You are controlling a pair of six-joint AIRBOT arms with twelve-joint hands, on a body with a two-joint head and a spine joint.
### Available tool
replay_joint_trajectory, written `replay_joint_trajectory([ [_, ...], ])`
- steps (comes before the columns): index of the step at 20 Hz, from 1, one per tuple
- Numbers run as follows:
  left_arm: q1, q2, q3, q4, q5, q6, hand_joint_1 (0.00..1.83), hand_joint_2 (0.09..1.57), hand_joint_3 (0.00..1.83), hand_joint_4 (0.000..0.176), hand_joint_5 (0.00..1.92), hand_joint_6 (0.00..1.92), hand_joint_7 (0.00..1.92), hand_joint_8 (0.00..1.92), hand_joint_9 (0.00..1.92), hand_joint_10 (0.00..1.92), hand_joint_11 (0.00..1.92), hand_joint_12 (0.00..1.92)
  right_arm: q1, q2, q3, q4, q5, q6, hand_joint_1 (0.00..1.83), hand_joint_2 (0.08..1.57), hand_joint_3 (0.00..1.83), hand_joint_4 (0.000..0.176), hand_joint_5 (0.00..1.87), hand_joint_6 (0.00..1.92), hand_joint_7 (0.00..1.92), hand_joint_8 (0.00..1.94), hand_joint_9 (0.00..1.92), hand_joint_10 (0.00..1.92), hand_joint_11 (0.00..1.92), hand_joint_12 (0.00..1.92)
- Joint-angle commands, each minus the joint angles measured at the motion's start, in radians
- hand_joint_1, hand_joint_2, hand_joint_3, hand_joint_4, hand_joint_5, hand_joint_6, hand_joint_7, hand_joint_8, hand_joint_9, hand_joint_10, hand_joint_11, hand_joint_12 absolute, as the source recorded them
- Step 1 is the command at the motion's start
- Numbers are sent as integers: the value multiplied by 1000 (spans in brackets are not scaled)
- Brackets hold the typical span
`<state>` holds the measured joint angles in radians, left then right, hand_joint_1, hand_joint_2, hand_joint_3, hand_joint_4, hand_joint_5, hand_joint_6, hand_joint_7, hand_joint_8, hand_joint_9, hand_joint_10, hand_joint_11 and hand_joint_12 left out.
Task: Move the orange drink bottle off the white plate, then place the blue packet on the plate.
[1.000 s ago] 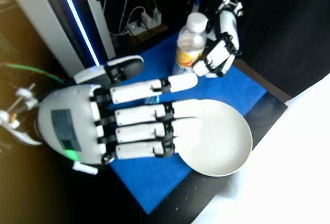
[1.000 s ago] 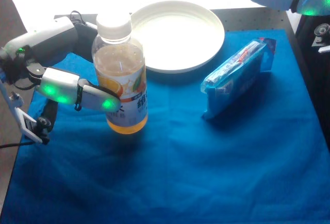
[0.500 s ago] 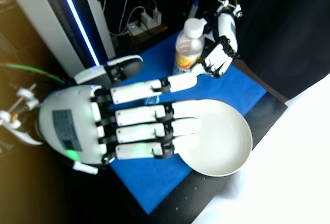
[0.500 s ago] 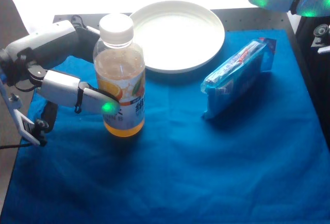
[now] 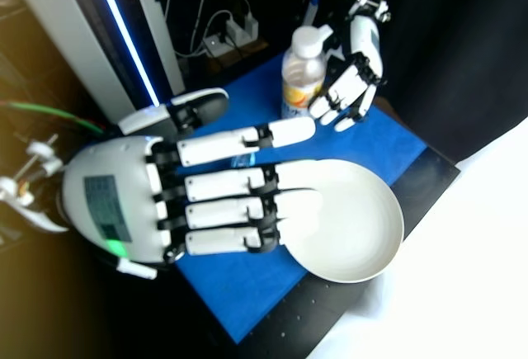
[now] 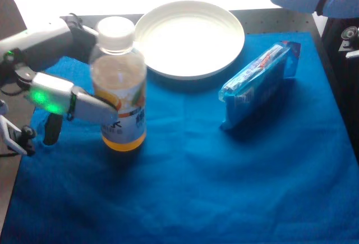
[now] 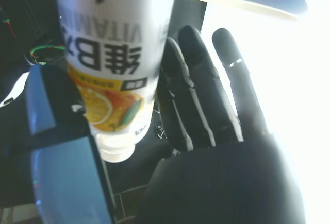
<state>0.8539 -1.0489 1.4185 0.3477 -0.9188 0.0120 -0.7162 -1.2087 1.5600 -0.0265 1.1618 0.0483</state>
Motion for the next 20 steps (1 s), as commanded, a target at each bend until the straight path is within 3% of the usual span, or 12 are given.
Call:
replay_joint_trajectory([
  [1,-7,7,-3,-53,-110,-12,830,753,0,0,627,0,671,0,602,0,234,641,9,1,2,36,112,8,827,854,0,70,358,0,292,0,267,9,157,448],
  [2,-7,12,-4,-52,-109,-11,835,720,0,0,558,0,597,0,548,0,202,617,9,1,2,36,112,8,805,857,1,67,342,0,286,0,273,10,167,452],
  [5,-7,22,-6,-48,-105,-11,762,670,2,49,300,0,381,0,388,0,43,725,9,3,2,33,112,8,841,856,0,69,333,1,271,0,270,4,189,456],
  [7,-7,36,-12,-47,-104,-11,705,645,0,109,173,0,215,0,225,0,1,648,9,7,1,24,112,8,791,849,0,72,317,0,273,2,275,5,207,457],
  [8,-7,46,-18,-45,-104,-8,684,658,3,138,97,1,154,5,158,4,0,492,9,8,0,16,112,8,768,849,0,50,293,0,266,0,271,3,210,458],
  [10,-7,78,-39,-46,-99,13,613,686,5,173,3,0,32,6,39,5,0,242,9,10,-6,-10,101,8,771,822,0,91,261,0,248,0,266,1,230,463],
  [13,-2,115,-64,-46,-93,31,669,653,0,176,0,0,0,0,0,0,0,71,10,19,-9,-34,72,8,750,790,0,100,221,0,254,5,245,0,118,496],
  [14,3,122,-70,-46,-95,32,734,578,0,157,0,0,10,0,28,3,9,82,12,25,-9,-48,61,8,792,715,0,119,231,2,264,3,211,0,25,621],
  [15,8,134,-79,-46,-97,35,744,555,0,139,0,0,23,4,45,8,30,94,37,38,-13,-93,19,8,791,712,0,101,230,0,262,1,201,0,4,675],
  [17,21,152,-94,-50,-100,46,738,562,0,156,0,0,37,7,66,13,48,107,72,51,-13,-165,-42,8,770,715,0,96,290,0,326,0,261,0,3,841],
  [18,32,164,-103,-60,-106,56,737,559,0,172,0,0,37,6,75,14,52,110,102,55,-13,-230,-90,8,812,718,0,65,298,0,338,0,307,0,62,767],
  [20,49,177,-112,-80,-118,69,727,565,0,176,0,0,20,0,66,7,45,112,162,59,-13,-357,-190,10,864,688,1,64,377,0,417,0,367,0,210,580],
])
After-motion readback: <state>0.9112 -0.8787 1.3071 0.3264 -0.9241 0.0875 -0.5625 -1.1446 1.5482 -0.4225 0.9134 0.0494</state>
